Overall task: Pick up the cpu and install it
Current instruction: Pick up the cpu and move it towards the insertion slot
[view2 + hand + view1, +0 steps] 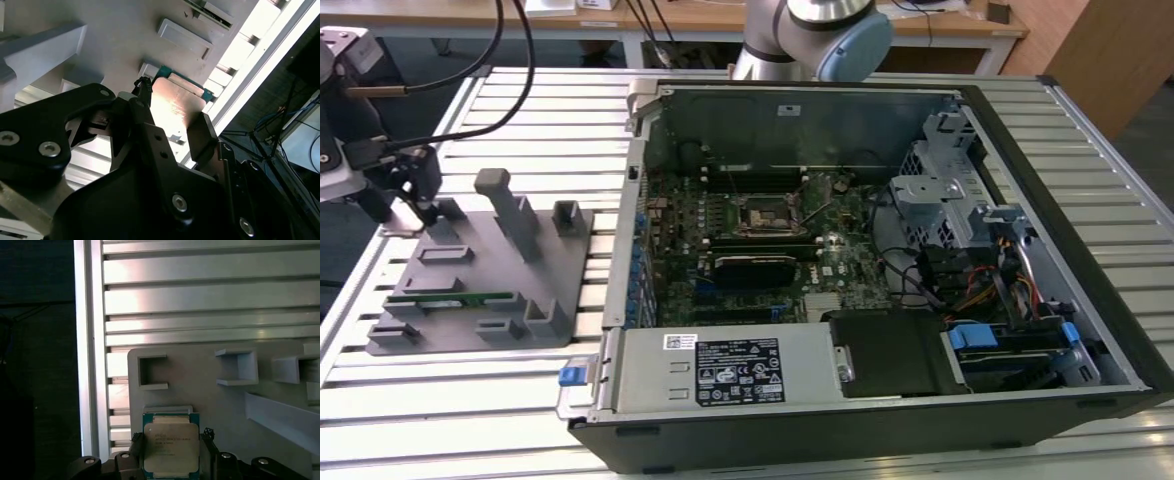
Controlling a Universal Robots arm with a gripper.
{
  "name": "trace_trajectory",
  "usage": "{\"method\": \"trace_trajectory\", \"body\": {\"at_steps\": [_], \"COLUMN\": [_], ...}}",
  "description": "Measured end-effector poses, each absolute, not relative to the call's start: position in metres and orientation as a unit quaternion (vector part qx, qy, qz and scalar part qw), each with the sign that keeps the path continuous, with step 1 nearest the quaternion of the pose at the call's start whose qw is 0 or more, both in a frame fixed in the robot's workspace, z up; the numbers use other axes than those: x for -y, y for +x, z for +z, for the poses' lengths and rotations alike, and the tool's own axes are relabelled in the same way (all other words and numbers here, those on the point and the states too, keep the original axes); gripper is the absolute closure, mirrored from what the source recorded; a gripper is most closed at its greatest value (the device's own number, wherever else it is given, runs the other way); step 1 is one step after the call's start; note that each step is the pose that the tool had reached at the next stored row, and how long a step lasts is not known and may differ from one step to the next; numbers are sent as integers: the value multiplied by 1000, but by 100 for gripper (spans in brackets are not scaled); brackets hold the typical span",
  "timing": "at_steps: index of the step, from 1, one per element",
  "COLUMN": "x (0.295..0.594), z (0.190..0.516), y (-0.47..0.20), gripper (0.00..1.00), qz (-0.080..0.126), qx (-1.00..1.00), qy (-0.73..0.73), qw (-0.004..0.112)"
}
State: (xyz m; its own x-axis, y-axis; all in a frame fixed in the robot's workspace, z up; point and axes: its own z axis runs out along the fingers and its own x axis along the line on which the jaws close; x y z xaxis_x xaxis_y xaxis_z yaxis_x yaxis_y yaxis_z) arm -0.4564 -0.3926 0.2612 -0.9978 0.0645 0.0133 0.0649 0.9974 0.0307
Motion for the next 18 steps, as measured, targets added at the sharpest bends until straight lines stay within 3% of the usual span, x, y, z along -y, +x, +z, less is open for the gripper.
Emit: {"method": "trace_trajectory", "body": {"at_steps": [18], "x": [389], "z": [273], "y": [-456], "gripper": [47], "qz": [-13], "qx": [999], "qy": [-32], "qw": [6]}}
